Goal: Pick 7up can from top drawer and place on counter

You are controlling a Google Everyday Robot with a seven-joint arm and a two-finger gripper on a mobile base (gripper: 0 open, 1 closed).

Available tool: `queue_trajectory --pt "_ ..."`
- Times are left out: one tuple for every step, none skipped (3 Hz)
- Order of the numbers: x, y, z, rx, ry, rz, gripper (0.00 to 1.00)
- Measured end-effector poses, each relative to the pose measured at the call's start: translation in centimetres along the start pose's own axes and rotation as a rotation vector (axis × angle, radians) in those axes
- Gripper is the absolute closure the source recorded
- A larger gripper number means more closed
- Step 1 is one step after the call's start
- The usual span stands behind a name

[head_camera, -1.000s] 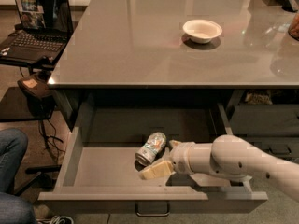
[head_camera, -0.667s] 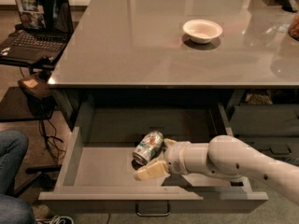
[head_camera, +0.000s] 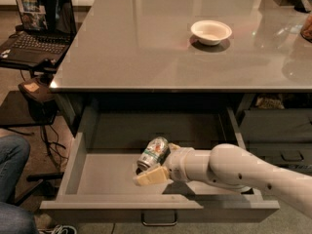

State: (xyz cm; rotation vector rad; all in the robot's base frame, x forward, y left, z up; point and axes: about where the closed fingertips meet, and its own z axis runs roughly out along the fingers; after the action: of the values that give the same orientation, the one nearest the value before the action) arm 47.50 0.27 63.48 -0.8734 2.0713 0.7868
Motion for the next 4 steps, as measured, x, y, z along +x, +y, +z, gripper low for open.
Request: queue_trajectory --pt "-0.8 -1.7 0.0 0.069 -0.034 0.001 0.00" --pt "-0.8 -1.7 0.0 0.069 -0.034 0.000 0.00" --pt "-0.8 -1.6 0.4 0.079 -0.060 -0.003 0.00" --pt "-0.8 -0.1 2.6 0.087 -0.126 -0.016 0.00"
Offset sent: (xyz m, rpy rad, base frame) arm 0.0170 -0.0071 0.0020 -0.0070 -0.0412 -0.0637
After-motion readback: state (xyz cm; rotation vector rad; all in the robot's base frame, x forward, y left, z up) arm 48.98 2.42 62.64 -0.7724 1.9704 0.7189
